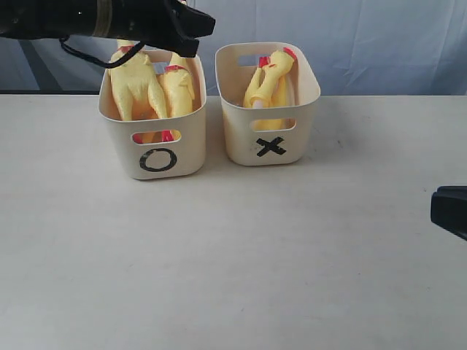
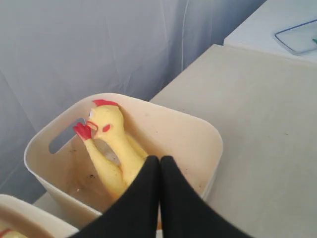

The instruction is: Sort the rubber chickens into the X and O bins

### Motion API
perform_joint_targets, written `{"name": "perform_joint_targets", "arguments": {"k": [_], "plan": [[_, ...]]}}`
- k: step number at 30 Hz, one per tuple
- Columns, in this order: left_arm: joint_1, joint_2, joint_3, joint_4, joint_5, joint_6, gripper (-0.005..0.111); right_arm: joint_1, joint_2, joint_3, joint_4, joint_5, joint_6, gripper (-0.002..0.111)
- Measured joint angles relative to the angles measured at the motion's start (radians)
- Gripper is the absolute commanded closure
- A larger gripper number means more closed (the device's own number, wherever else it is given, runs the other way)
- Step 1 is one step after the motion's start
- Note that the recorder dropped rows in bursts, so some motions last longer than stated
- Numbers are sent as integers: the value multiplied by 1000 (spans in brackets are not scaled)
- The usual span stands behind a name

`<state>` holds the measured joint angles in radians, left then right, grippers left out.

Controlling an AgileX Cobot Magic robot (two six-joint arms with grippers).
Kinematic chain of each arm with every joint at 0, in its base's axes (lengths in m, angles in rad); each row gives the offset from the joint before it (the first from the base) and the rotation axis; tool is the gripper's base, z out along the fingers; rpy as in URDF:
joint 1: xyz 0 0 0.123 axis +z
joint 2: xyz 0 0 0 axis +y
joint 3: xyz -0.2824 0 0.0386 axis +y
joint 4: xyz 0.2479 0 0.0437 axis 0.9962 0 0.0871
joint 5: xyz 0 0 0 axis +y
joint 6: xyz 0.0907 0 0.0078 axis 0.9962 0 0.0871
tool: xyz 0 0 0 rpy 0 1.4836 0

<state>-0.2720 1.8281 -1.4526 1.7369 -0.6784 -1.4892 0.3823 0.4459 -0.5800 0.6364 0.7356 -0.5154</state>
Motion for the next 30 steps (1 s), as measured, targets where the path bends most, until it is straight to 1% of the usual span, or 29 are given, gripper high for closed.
{"name": "perform_joint_targets", "arguments": {"k": [10,16,21,26,30], "plan": [[0,-278,299,13,38,-35,107,0,0,0,0,0,0,109],[0,-480,484,15,135,-58,107,0,0,0,0,0,0,109],[0,-671,645,15,191,-78,107,0,0,0,0,0,0,109],[0,-876,811,15,208,-144,107,0,0,0,0,0,0,109],[0,-1025,916,15,233,-212,107,0,0,0,0,0,0,109]]}}
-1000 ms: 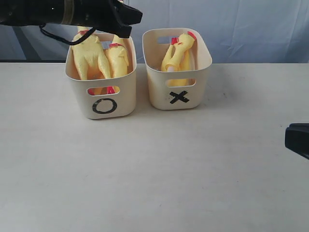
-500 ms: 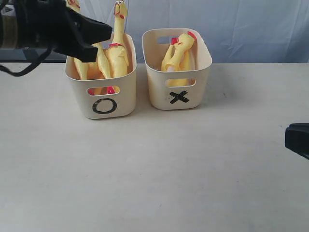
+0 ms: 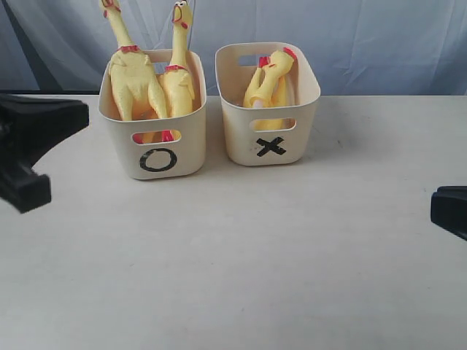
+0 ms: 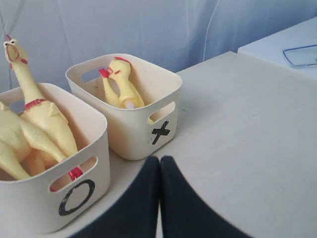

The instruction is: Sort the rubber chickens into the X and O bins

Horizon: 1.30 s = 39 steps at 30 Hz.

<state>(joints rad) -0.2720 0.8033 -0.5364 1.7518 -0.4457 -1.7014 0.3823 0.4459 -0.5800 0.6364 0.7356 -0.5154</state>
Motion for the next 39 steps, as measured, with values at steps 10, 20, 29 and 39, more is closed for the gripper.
{"name": "perform_joint_targets", "arguments": {"k": [10,20,29,39], "plan": [[0,-279,241,0,-96,-160,107,0,0,0,0,0,0,109],[0,-356,413,-708,45,480,107,0,0,0,0,0,0,109],[0,-357,423,-1501,446,1037,107,0,0,0,2,0,0,109],[0,-357,427,-1567,470,1066,107,0,0,0,4,0,0,109]]}}
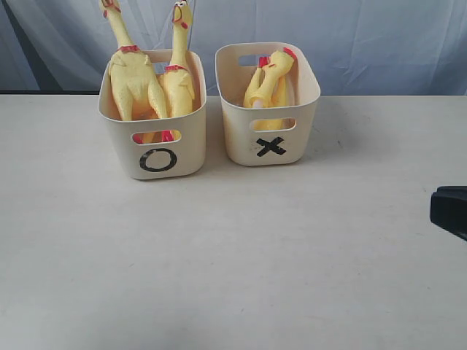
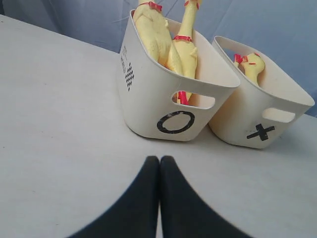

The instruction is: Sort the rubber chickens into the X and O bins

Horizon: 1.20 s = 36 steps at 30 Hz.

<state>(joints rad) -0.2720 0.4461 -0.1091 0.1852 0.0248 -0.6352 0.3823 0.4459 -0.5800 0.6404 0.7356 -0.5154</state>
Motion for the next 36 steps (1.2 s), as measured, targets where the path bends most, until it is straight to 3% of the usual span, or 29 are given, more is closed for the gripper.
{"name": "perform_joint_targets", "arguments": {"k": [4,7,12,15,19,23,26,36], "plan": [[4,-28,0,0,9,0,107,0,0,0,0,0,0,109],[53,-103,0,2,11,0,107,0,0,0,0,0,0,109],[285,-327,0,4,11,2,107,0,0,0,0,0,0,109],[356,-404,0,4,11,4,107,0,0,0,2,0,0,109],[389,-441,0,10,9,8,107,-35,-54,0,6,0,0,109],[391,-441,0,12,7,8,107,-219,-201,0,12,0,0,109],[391,-441,0,12,7,8,107,-301,-290,0,12,0,0,109],[391,-441,0,14,7,8,107,-348,-441,0,24,0,0,109]]}}
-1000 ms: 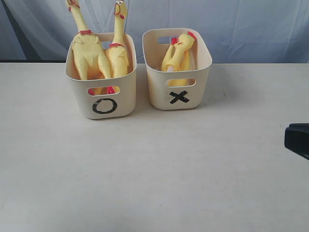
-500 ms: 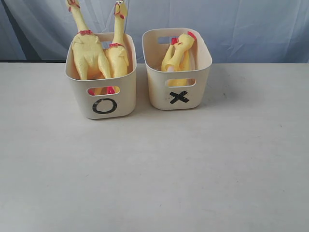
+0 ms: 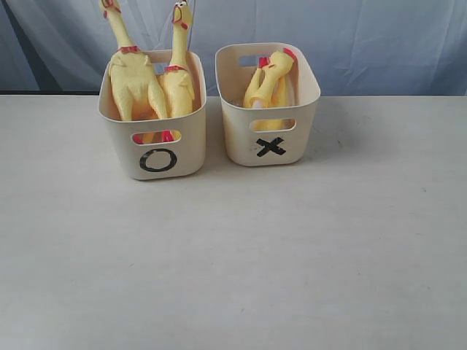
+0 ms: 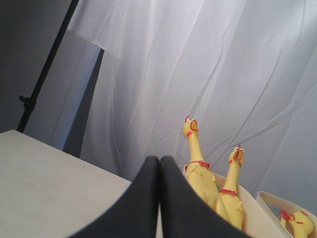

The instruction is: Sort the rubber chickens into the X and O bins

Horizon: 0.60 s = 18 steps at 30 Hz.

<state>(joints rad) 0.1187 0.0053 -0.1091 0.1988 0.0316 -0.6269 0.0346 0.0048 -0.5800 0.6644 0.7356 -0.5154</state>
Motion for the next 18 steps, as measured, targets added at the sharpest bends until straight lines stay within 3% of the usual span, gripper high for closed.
{"name": "perform_joint_targets", "arguments": {"k": [18], "plan": [[0,0,0,0,0,0,107,43,-2,0,21,0,0,109]]}}
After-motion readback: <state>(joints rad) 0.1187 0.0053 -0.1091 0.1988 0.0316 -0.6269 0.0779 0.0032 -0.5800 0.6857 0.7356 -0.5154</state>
